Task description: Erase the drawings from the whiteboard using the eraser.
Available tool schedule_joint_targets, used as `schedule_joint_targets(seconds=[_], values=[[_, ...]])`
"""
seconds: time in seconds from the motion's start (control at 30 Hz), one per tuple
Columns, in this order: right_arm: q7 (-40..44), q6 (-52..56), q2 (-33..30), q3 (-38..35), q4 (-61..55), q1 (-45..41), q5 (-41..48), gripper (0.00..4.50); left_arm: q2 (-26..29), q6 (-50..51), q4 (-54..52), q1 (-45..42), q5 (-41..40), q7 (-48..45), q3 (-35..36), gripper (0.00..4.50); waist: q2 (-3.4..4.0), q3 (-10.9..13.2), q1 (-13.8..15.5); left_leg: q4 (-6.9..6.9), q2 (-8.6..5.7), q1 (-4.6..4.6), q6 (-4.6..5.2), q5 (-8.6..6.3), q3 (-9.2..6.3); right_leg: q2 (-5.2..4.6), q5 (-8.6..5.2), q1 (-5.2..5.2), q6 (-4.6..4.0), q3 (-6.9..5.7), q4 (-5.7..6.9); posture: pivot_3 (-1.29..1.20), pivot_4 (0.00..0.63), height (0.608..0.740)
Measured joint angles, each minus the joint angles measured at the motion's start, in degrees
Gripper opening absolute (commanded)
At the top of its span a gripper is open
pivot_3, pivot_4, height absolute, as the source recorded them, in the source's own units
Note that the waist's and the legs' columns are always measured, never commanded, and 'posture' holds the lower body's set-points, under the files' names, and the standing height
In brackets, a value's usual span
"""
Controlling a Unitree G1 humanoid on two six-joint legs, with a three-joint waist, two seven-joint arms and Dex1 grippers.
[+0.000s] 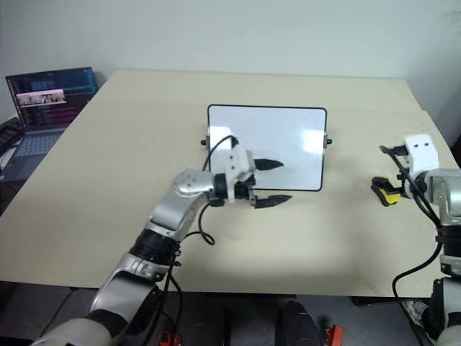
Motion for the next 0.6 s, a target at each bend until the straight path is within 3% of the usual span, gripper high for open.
schedule_joint_targets(seconds=[0.17, 0.33, 0.6], values=[[-4.10, -7.45, 5.91, -2.54, -0.56, -4.15, -0.16, 4.48, 3.92, 3.31, -2.36, 1.05, -4.02, 3.13, 7.65, 4.50, -0.04, -0.03, -0.39, -0.01, 0.05, 0.01, 0.00, 0.00, -0.03, 0.02, 0.00, 0.00, 0.00, -0.04, 0.01, 0.00, 0.150, 0.740], [-13.09, -22.84, 15.66, -3.65, 4.58, -0.10, -2.77, 4.48, 9.49, 0.22, 1.39, 2.61, -3.42, 10.87, 17.35, 4.50, -0.04, -0.03, -0.60, -0.02, -0.02, -0.03, 0.00, 0.00, -0.04, -0.07, 0.00, 0.00, 0.00, -0.07, 0.00, 0.00, 0.150, 0.740], [-19.23, -37.97, 24.36, -9.51, 9.62, 3.46, -0.54, 4.48, 7.96, -2.60, 8.02, 4.46, -5.91, 24.59, 28.68, 4.50, -0.04, -0.03, 0.03, 0.01, -0.10, -0.03, -0.01, 0.01, -0.05, -0.18, 0.00, -0.01, 0.03, -0.10, 0.07, 0.00, 0.150, 0.740]])
